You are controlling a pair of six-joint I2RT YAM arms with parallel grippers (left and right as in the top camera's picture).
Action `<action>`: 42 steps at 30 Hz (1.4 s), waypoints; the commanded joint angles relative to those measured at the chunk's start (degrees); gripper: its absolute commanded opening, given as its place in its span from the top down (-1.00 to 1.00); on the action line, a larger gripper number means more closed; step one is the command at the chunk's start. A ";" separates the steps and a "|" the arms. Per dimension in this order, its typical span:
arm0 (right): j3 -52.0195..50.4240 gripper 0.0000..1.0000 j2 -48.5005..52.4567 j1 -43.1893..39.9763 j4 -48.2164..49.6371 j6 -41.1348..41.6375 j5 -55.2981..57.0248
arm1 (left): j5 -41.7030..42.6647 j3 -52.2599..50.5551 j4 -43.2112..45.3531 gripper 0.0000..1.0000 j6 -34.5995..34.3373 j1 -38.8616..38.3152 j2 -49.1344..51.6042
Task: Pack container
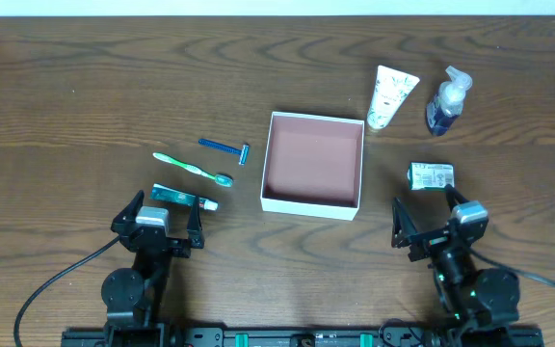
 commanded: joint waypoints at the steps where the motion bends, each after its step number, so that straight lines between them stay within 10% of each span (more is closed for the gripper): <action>1: 9.09 -0.99 7.17 -0.70 -2.03 1.55 -2.60 | 0.83 -1.03 -1.88 -0.96 -0.07 0.28 -0.28; 17: 84.63 -0.98 66.42 -0.70 -51.78 -11.78 -10.62 | 0.83 -1.03 -1.88 -0.96 -0.07 0.28 -0.28; 42: 86.90 -0.87 95.95 -3.82 -44.11 -32.59 -3.72 | 0.81 -1.03 -1.88 -0.96 -0.07 0.28 -0.28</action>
